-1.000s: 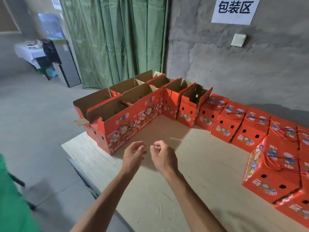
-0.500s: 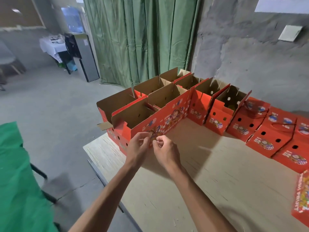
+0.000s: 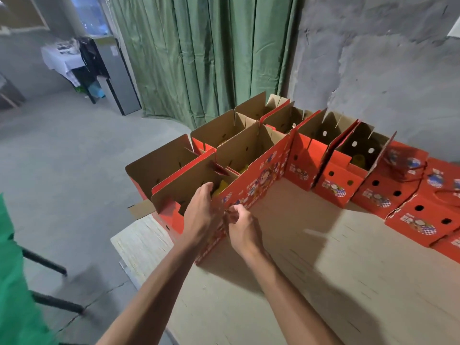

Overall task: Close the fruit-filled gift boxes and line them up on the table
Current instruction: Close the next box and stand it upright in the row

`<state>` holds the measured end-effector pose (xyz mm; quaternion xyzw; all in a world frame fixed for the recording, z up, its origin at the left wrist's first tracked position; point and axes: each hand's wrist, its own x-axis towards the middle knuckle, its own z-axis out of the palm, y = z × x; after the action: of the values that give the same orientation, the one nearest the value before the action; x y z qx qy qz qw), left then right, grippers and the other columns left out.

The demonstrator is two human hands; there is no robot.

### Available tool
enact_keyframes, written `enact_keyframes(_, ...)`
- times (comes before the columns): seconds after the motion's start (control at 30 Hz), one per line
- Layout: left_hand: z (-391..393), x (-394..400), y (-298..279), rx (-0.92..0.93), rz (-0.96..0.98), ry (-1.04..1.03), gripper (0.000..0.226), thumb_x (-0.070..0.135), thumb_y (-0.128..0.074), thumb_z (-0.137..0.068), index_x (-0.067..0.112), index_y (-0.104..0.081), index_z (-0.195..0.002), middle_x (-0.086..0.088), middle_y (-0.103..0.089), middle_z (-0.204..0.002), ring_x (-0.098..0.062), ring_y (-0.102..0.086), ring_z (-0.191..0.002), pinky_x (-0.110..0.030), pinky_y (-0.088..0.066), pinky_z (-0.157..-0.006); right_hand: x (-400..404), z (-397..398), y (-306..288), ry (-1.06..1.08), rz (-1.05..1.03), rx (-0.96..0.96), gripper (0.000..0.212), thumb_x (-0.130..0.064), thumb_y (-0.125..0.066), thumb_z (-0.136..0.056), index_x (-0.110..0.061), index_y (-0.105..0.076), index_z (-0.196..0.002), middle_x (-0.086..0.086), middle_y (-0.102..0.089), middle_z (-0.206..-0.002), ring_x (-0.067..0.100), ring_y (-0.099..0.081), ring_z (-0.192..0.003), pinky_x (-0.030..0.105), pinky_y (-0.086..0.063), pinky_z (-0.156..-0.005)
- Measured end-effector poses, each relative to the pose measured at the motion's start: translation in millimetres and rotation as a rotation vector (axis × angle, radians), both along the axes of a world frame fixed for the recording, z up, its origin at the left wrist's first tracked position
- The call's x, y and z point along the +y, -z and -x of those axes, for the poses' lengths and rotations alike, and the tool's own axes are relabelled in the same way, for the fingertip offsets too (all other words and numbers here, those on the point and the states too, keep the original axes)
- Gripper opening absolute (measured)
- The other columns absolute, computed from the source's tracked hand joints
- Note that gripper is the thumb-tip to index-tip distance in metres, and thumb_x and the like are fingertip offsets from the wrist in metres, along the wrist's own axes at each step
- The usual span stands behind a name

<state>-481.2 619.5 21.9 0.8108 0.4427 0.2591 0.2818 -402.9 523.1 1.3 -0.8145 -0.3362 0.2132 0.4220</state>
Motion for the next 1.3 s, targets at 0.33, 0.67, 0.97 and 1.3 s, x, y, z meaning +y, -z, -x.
enact_keyframes(0.33, -26.2, 47.9, 12.1, 0.386, -0.019, 0.221, 0.031, 0.044, -0.057, -0.102, 0.016, -0.070, -0.101, 0.000, -0.071, -0.089, -0.019, -0.068, -0.073, -0.033, -0.060, -0.063, 30.1, 1.2, 19.2, 0.137, 0.031, 0.031, 0.027, -0.028, -0.061, -0.099, -0.020, -0.065, -0.125, 0.004, -0.072, -0.123, 0.027, -0.066, -0.110, 0.030, -0.049, -0.086)
enact_keyframes(0.67, -21.4, 40.0, 6.1, 0.529, -0.063, 0.324, 0.024, 0.033, -0.056, -0.104, 0.011, -0.064, -0.104, -0.002, -0.064, -0.085, -0.018, -0.062, -0.070, -0.029, -0.055, -0.060, 27.8, -1.6, 11.8, 0.256, -0.043, 0.012, 0.030, -0.028, -0.054, -0.104, -0.020, -0.063, -0.131, 0.004, -0.068, -0.130, 0.021, -0.063, -0.118, 0.034, -0.054, -0.097)
enact_keyframes(0.97, 8.3, 9.0, 5.5, 0.557, -0.120, 0.392, 0.018, 0.025, -0.051, -0.100, 0.015, -0.051, -0.085, 0.005, -0.040, -0.065, -0.013, -0.039, -0.053, -0.023, -0.030, -0.048, 9.0, -12.8, -5.8, 0.399, -0.066, -0.068, 0.044, -0.032, -0.056, -0.103, -0.010, -0.052, -0.141, 0.010, -0.057, -0.142, 0.024, -0.054, -0.128, 0.033, -0.044, -0.105)
enact_keyframes(1.3, 29.8, -41.0, 15.2, 0.477, -0.204, 0.529, 0.024, 0.029, -0.052, -0.102, 0.022, -0.048, -0.079, 0.005, -0.054, -0.072, -0.018, -0.052, -0.059, -0.027, -0.038, -0.053, -45.8, -18.4, 1.6, 0.459, -0.047, -0.062, 0.052, -0.029, -0.058, -0.101, -0.011, -0.045, -0.148, 0.008, -0.054, -0.150, 0.024, -0.053, -0.134, 0.033, -0.042, -0.110)
